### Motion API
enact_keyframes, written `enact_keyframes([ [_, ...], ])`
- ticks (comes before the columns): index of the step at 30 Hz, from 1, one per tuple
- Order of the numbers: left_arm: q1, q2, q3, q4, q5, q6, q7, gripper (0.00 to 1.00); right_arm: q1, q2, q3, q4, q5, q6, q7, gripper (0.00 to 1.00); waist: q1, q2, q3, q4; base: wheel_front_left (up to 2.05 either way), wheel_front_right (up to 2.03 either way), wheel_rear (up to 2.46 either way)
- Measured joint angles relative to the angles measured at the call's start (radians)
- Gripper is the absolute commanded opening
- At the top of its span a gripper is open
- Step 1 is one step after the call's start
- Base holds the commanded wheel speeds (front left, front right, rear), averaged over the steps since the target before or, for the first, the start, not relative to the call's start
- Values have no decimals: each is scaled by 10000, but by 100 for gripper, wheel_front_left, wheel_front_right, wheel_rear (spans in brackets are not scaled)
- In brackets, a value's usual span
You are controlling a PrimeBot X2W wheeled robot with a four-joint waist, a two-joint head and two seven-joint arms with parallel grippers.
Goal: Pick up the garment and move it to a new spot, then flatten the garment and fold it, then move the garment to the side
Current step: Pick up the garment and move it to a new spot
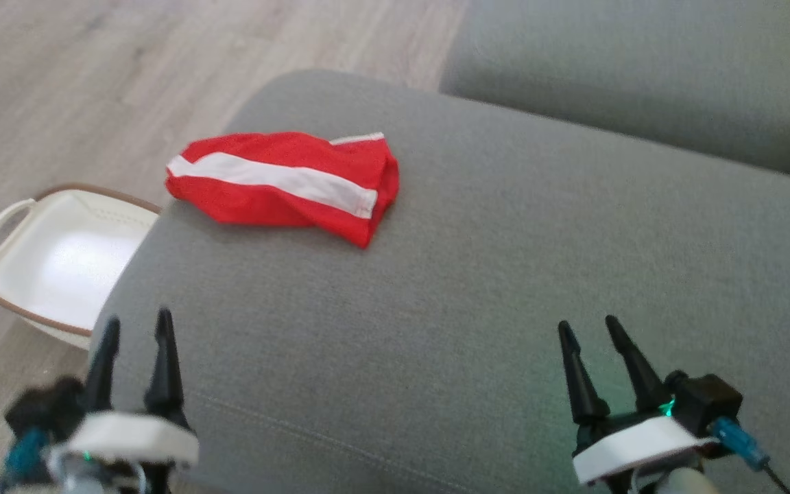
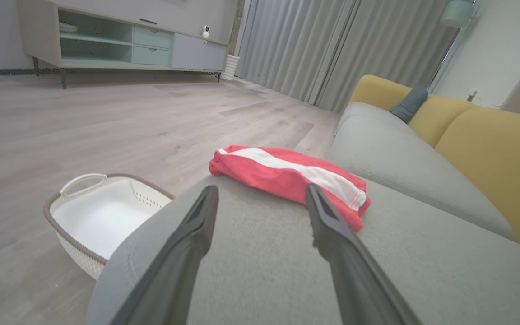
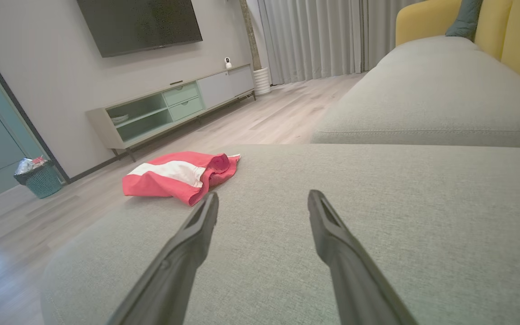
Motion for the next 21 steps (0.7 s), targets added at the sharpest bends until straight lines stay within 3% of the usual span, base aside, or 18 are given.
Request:
enact_keyframes([
  [7,-2723,849,8,1275,-36,-238,874,100,-685,-6,-642,-623,-840,0,299,100,1,0,1091,-518,0,0,0],
  [17,-6595,2424,-736,4092,-911,-523,4004,100,-1232,-17,-1333,-2151,-1682,0,1032,100,3,0,2928,-1504,0,0,0],
  [21,-7675,3039,-1344,5233,-880,-598,4798,100,-1437,-17,-1735,-2602,-1762,0,1035,100,3,0,3589,-1940,0,0,0],
])
